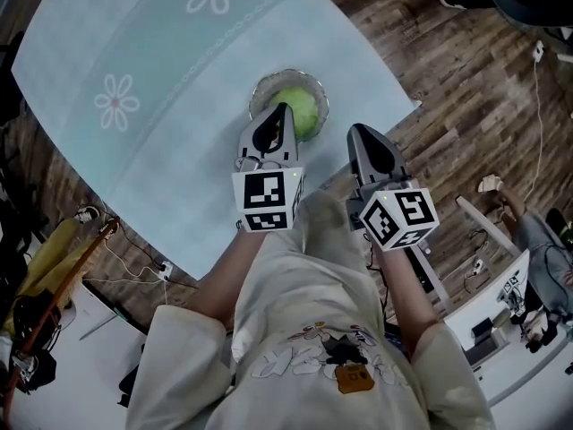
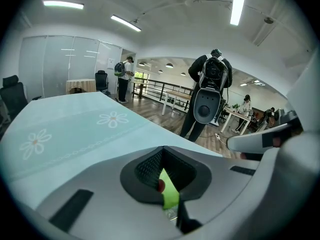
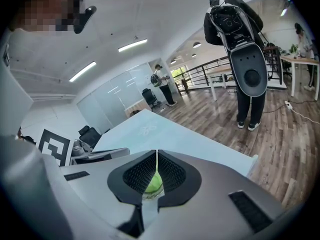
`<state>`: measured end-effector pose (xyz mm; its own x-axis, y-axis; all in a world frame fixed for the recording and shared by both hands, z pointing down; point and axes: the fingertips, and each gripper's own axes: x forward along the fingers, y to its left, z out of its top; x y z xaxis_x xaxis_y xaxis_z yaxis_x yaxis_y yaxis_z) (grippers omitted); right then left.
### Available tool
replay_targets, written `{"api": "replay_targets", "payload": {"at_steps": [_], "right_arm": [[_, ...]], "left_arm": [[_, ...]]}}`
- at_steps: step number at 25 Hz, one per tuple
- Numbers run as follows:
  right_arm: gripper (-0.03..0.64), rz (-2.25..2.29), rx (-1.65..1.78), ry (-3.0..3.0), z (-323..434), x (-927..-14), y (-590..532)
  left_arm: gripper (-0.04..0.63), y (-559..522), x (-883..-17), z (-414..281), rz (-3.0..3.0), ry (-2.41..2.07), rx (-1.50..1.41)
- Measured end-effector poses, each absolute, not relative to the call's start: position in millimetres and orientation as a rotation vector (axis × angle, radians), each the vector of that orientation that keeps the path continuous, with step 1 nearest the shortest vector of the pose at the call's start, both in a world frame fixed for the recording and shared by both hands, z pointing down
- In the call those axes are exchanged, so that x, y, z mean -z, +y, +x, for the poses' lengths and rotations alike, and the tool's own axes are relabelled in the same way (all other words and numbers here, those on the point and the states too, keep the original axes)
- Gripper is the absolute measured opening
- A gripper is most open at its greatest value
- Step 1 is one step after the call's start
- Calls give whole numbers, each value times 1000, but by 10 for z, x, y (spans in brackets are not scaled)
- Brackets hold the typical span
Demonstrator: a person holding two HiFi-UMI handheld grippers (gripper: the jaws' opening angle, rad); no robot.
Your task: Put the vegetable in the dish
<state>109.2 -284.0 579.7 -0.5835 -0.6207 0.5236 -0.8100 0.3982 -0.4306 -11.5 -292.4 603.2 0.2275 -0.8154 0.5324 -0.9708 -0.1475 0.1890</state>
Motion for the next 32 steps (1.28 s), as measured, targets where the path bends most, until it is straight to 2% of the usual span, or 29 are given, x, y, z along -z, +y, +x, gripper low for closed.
{"api": "replay_targets", "payload": {"at_steps": [24, 32], "right_arm": [[29, 1300, -913, -2523, 1216, -5066, -2518], [29, 1221, -801, -2640, 1170, -4572, -2232]], "left_arm": [[8, -2357, -4947, 40, 2134, -1628, -326], [8, -1953, -4513, 183, 2172, -1642, -283]]}}
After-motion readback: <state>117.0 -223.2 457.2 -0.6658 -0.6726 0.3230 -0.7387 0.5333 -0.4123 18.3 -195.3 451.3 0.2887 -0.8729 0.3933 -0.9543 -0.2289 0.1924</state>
